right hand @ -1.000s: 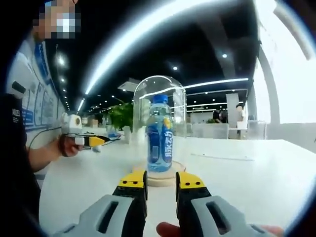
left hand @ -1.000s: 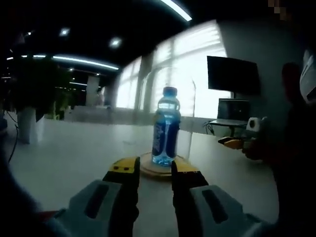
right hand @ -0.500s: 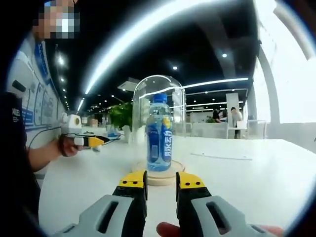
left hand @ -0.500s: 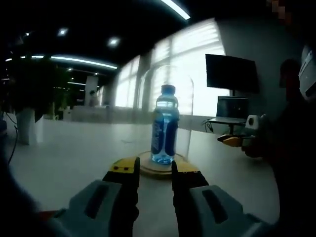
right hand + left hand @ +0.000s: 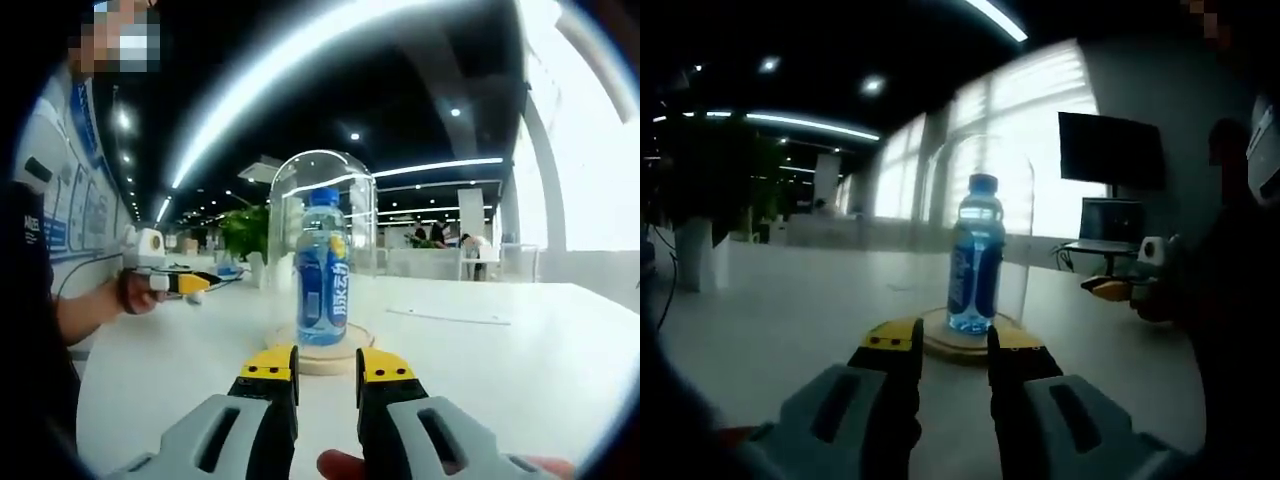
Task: Open the cover put in the Mizone put the cover back on
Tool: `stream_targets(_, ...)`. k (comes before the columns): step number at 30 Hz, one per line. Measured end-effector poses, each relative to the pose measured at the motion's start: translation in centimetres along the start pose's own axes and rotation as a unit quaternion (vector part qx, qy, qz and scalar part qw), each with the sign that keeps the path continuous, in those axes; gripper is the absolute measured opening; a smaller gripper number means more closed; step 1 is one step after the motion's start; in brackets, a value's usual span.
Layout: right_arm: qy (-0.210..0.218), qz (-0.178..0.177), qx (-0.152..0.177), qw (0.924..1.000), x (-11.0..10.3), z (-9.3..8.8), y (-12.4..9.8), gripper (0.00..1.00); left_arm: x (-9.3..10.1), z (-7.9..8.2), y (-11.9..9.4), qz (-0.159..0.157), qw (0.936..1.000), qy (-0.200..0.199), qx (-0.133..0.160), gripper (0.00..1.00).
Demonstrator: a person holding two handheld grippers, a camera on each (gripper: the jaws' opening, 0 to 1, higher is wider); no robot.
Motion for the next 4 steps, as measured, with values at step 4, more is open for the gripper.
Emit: stream_targets(4,-0.001,0.000,0.000,1.0000,0.00,-0.02,-0.01,0.15,0.02,-0.03,0.01,0.000,1.0000,0.000,-0.001,0.20)
Point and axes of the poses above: the point that each gripper's makers call its tool centre point, and the gripper's own axes: y roughly forward along the fingers, x roughly to its right, z roughly out of its top, the point moved 10 cm from there along -y, roughly backward along the fingers, and after that the axes turned 2 degrees about -y, right-handed, at the moved point
